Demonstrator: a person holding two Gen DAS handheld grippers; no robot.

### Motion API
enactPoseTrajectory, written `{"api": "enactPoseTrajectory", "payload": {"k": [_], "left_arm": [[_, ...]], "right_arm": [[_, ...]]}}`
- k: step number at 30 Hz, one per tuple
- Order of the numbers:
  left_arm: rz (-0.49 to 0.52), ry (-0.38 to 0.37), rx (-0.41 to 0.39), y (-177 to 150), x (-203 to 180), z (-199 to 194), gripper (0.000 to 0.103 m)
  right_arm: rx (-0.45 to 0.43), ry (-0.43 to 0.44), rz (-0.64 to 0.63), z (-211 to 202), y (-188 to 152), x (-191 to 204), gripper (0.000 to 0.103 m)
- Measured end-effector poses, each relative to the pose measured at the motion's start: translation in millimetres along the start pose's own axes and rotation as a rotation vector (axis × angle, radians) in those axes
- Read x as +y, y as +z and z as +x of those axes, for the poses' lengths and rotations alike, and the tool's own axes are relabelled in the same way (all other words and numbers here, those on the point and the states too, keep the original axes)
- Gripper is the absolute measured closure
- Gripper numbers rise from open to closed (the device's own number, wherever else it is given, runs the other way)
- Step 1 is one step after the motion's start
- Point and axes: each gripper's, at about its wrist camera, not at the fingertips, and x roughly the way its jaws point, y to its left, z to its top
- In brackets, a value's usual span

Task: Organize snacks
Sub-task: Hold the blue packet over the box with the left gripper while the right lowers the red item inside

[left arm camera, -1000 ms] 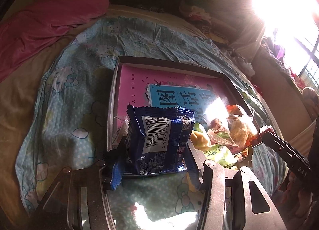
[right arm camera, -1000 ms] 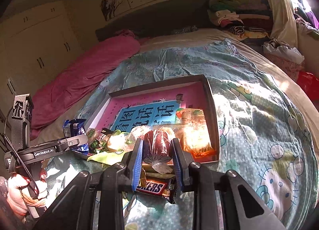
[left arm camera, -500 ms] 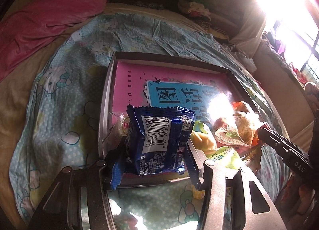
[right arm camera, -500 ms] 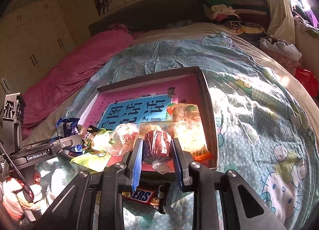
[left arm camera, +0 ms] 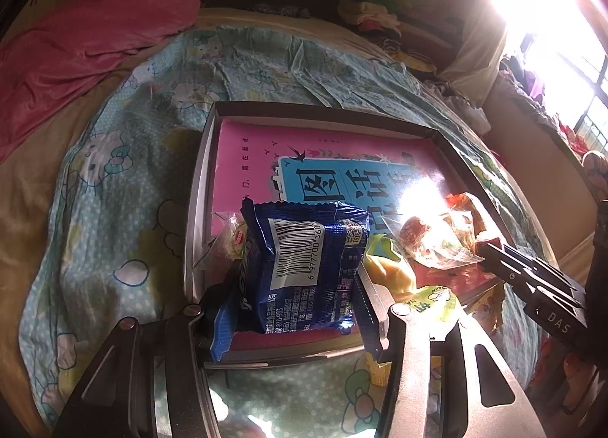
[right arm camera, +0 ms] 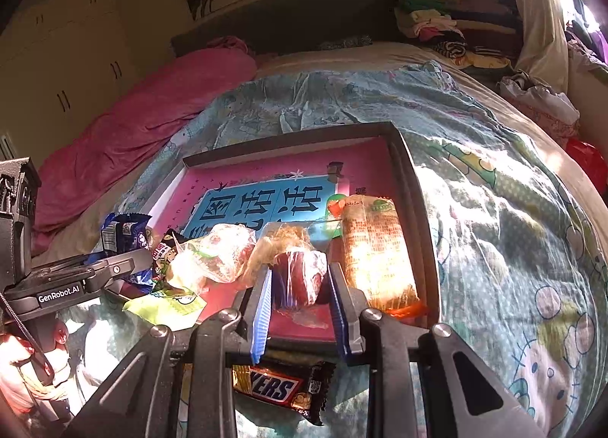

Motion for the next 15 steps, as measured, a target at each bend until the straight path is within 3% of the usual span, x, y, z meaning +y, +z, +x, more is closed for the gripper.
{"api": "enactPoseTrajectory", "payload": {"k": [15], "left_arm": [[0.004, -0.005, 0.006, 0.5, -0.7, 0.9, 0.048]], "right_arm": [[0.006, -0.003, -0.004, -3.9, -2.7, 1.3, 0.074]]}}
